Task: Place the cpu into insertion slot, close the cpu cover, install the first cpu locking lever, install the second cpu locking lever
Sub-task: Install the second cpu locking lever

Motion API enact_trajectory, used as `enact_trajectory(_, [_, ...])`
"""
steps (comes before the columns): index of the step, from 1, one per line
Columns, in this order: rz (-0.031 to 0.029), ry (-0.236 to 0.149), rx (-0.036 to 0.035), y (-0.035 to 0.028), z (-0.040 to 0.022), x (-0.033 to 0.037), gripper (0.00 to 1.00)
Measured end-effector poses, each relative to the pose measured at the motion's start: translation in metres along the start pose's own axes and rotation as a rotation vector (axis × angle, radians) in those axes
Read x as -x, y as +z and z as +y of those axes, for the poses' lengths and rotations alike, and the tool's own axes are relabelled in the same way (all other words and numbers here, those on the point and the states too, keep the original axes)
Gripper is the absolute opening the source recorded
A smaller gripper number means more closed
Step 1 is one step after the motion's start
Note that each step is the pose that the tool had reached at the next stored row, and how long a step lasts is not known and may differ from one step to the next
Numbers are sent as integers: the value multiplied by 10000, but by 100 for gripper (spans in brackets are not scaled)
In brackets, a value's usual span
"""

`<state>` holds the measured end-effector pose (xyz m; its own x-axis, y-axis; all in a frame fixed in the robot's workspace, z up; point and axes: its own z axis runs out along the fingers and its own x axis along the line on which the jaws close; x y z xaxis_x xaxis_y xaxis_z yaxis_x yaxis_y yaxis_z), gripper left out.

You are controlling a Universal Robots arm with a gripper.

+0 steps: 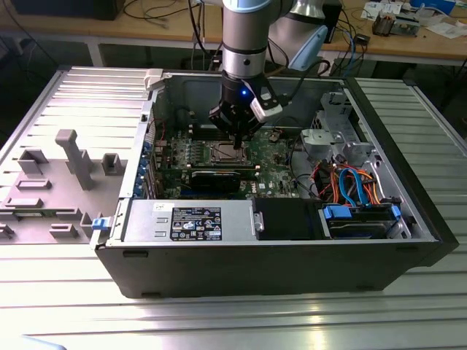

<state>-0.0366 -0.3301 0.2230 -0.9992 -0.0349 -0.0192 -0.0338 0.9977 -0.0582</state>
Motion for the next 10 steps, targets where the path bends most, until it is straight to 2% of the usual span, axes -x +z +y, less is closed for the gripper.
enact_trajectory(10, [1, -1, -2, 1, -1, 0, 11])
